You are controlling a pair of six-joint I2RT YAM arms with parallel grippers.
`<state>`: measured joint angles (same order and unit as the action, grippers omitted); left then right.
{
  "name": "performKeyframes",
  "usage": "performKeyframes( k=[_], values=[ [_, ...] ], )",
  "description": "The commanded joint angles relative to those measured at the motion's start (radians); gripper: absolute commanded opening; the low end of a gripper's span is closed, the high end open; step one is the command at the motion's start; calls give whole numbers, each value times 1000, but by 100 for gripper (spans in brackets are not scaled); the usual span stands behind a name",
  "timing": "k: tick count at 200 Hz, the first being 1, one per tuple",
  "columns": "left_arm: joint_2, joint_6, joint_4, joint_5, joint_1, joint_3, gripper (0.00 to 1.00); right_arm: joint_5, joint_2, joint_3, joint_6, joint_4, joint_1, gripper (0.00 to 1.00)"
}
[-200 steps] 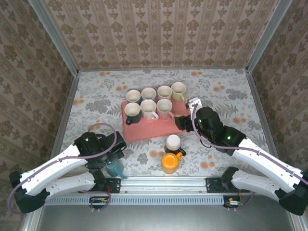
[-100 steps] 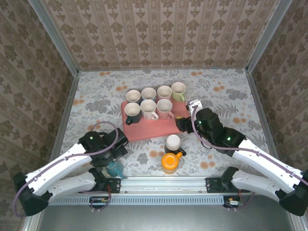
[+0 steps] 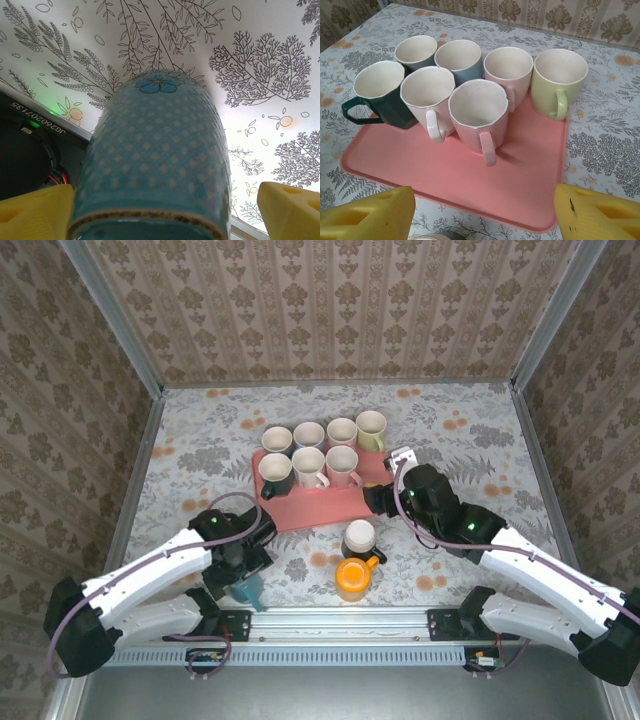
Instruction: Turn the mug right side up
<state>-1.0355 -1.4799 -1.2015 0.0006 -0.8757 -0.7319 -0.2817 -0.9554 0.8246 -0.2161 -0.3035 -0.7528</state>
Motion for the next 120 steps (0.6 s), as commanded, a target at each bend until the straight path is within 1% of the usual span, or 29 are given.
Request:
performKeyframes(
  k=[1,33,53,88,102,109,120],
  values=[
    [-42,38,25,44,8,25,95,-30,6,-7,6,-4,-3,75],
    [-82,56,81,63,13,52,95,-31,3,-10,10,1,-3,75],
    [-99,69,110,70,26,72,90,-31,0,-12,8,1,-3,74],
    [-92,88,88,23,38,51,71,-30,6,-4,5,-10,-4,74],
    [-67,102,75,5,37,34,63,-28,17,3,2,-22,-4,74],
    [-50,110,64,-5,38,20,61,-24,25,7,-1,-29,-5,74],
    [-15,136,41,-36,36,-7,54,-10,39,19,-6,-49,-4,74]
  ],
)
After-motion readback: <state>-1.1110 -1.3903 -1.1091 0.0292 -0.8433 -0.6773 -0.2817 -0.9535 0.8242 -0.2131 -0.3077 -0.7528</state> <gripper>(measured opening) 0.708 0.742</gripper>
